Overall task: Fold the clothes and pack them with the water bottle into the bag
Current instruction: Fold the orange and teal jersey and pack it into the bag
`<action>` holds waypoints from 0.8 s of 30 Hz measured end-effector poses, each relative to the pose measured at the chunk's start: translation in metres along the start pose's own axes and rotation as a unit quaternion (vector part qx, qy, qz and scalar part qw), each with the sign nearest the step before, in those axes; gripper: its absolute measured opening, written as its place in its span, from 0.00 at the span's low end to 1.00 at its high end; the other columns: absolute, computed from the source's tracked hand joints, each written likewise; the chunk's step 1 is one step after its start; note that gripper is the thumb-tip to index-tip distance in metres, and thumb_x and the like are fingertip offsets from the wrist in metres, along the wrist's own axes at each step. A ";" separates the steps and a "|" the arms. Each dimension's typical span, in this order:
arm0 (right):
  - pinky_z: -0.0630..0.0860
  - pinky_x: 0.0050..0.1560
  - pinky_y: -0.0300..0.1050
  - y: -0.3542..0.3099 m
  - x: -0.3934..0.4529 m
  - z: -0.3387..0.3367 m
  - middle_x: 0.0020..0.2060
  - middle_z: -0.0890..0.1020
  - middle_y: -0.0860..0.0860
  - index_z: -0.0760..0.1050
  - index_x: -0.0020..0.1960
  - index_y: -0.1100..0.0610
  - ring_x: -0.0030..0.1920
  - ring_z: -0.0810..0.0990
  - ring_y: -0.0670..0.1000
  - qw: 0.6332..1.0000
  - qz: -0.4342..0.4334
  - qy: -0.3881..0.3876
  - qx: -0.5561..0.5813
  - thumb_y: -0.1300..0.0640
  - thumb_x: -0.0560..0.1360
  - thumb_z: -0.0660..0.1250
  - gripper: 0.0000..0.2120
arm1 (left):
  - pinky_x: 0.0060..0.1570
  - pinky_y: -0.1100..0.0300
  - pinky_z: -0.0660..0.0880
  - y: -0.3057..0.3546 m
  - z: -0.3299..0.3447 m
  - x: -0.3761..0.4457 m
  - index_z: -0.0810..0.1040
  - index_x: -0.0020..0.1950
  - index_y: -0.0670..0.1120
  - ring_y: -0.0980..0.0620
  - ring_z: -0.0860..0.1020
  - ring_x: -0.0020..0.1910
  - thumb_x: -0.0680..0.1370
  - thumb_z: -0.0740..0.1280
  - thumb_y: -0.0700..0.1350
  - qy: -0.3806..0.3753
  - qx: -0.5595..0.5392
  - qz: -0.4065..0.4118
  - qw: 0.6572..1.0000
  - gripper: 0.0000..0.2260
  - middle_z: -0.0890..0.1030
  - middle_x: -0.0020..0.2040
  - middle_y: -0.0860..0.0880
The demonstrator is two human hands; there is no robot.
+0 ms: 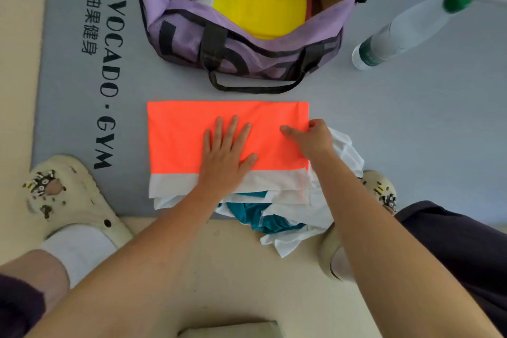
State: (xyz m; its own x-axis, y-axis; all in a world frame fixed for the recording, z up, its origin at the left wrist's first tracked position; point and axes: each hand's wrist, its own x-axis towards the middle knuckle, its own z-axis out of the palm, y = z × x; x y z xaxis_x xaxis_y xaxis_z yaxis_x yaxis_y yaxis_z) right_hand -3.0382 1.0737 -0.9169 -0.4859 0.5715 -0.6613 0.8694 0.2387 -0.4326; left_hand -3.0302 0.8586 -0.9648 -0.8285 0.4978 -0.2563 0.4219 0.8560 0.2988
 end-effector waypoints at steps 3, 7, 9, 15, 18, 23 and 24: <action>0.74 0.44 0.47 0.001 -0.001 -0.001 0.47 0.81 0.49 0.76 0.55 0.56 0.47 0.80 0.53 0.998 -0.033 -0.012 0.059 0.49 0.68 0.77 0.21 | 0.74 0.37 0.50 -0.002 0.007 0.001 0.55 0.80 0.54 0.38 0.50 0.79 0.80 0.52 0.64 0.036 -0.007 0.002 0.999 0.30 0.54 0.81 0.47; 0.79 0.49 0.50 0.008 -0.010 -0.004 0.48 0.82 0.51 0.75 0.49 0.51 0.48 0.81 0.52 0.984 -0.053 -0.026 0.166 0.53 0.68 0.77 0.14 | 0.74 0.36 0.50 -0.004 0.013 0.002 0.55 0.80 0.56 0.37 0.50 0.79 0.80 0.50 0.65 0.046 0.005 0.016 0.999 0.29 0.54 0.81 0.46; 0.79 0.52 0.50 0.011 -0.014 -0.006 0.50 0.83 0.50 0.76 0.52 0.51 0.50 0.82 0.52 0.986 -0.031 -0.068 0.148 0.50 0.70 0.76 0.14 | 0.74 0.36 0.49 -0.003 0.010 0.002 0.56 0.80 0.57 0.37 0.50 0.79 0.80 0.50 0.65 0.033 -0.002 0.010 0.999 0.29 0.54 0.81 0.46; 0.79 0.46 0.47 -0.007 -0.029 -0.019 0.44 0.82 0.46 0.76 0.51 0.49 0.46 0.81 0.48 0.992 -0.062 -0.098 0.043 0.46 0.73 0.73 0.11 | 0.75 0.46 0.52 -0.001 -0.028 0.007 0.70 0.74 0.56 0.43 0.55 0.78 0.78 0.60 0.62 -0.029 -0.126 -0.046 0.991 0.25 0.62 0.78 0.48; 0.76 0.31 0.43 -0.036 -0.050 -0.009 0.39 0.81 0.49 0.74 0.54 0.55 0.30 0.79 0.46 0.984 -0.107 -0.142 -0.015 0.50 0.75 0.70 0.12 | 0.51 0.55 0.75 -0.005 -0.073 0.003 0.85 0.45 0.47 0.51 0.80 0.47 0.73 0.63 0.62 0.024 -0.425 -0.219 0.878 0.21 0.84 0.46 0.49; 0.77 0.46 0.50 -0.091 -0.110 0.059 0.41 0.79 0.53 0.70 0.49 0.57 0.41 0.79 0.52 0.933 -0.209 -0.285 -0.063 0.56 0.76 0.70 0.09 | 0.33 0.64 0.77 -0.039 -0.109 -0.016 0.85 0.42 0.58 0.58 0.81 0.34 0.70 0.69 0.61 -0.099 -0.710 -0.283 0.638 0.09 0.84 0.38 0.56; 0.78 0.48 0.52 -0.097 -0.120 0.071 0.41 0.78 0.52 0.71 0.48 0.56 0.41 0.79 0.52 0.914 -0.219 -0.338 -0.047 0.59 0.76 0.69 0.07 | 0.37 0.62 0.78 -0.048 -0.110 -0.020 0.84 0.43 0.56 0.57 0.83 0.37 0.72 0.72 0.57 -0.076 -0.709 -0.291 0.638 0.06 0.85 0.39 0.56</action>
State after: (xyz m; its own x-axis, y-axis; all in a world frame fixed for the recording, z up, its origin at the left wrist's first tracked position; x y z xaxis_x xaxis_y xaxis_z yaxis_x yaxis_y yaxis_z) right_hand -3.0707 0.9259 -0.8390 -0.7058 -0.2037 -0.6784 0.5667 0.4121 -0.7134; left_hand -3.0743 0.7922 -0.8734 -0.6019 0.2531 -0.7574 -0.7876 -0.0312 0.6154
